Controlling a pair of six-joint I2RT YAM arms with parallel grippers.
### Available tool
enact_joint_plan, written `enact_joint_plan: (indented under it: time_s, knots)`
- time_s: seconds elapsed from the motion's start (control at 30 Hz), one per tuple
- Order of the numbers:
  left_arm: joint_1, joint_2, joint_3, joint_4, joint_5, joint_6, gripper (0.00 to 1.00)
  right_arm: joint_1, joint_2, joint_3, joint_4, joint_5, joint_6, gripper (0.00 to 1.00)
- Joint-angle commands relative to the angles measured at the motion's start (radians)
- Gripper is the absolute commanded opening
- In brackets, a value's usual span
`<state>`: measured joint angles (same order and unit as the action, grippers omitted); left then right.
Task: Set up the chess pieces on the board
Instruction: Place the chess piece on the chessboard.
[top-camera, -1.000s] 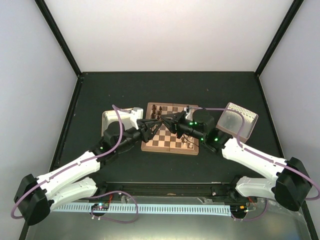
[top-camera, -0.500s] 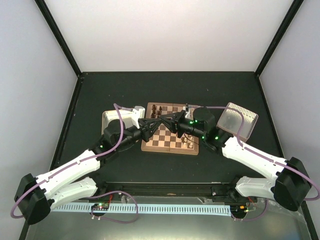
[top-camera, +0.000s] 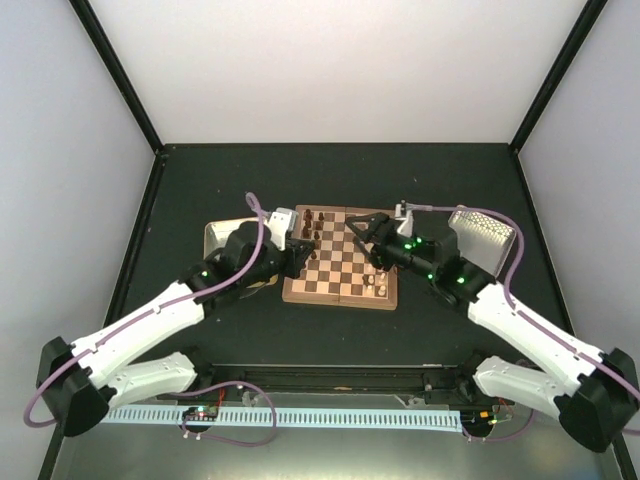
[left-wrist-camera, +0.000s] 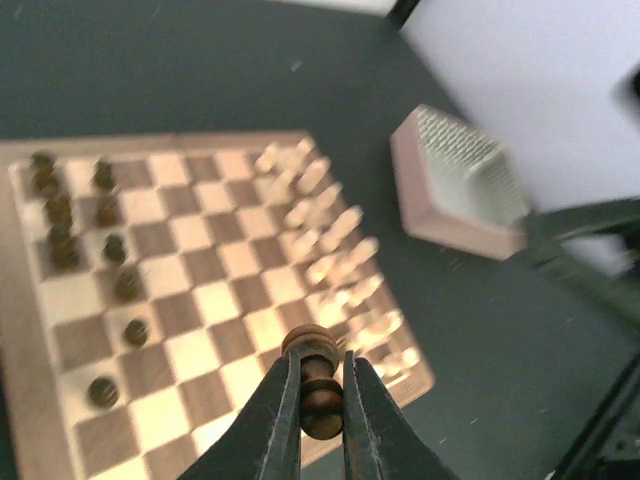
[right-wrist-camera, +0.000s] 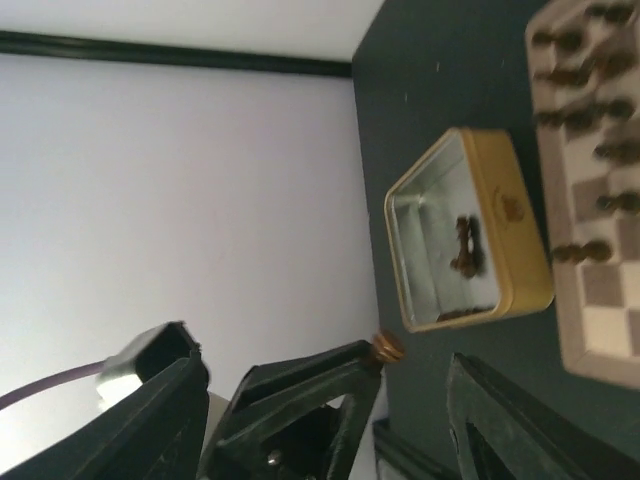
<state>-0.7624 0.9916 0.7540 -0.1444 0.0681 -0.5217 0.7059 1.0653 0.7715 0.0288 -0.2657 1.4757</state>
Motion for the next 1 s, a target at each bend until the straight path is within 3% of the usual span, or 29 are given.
enact_joint_plan:
  time_s: [0.0, 0.13, 0.23, 0.67, 0.97]
  knots:
    - [0.006, 0.105, 0.138, -0.39, -0.108, 0.028, 0.02, -0.044, -0.092, -0.026, -0.116, 0.088, -0.217, 0.67]
    - [0.018, 0.226, 0.244, -0.586, -0.116, 0.014, 0.02, -0.046, -0.122, -0.005, -0.231, 0.139, -0.361, 0.68]
    - [0.019, 0.319, 0.27, -0.643, -0.119, 0.007, 0.02, -0.047, -0.135, -0.008, -0.29, 0.173, -0.43, 0.68]
    - [0.017, 0.574, 0.411, -0.617, -0.062, 0.001, 0.02, -0.047, -0.198, -0.045, -0.39, 0.285, -0.534, 0.68]
    - [0.017, 0.715, 0.529, -0.62, -0.106, -0.027, 0.02, -0.046, -0.222, -0.053, -0.411, 0.304, -0.547, 0.68]
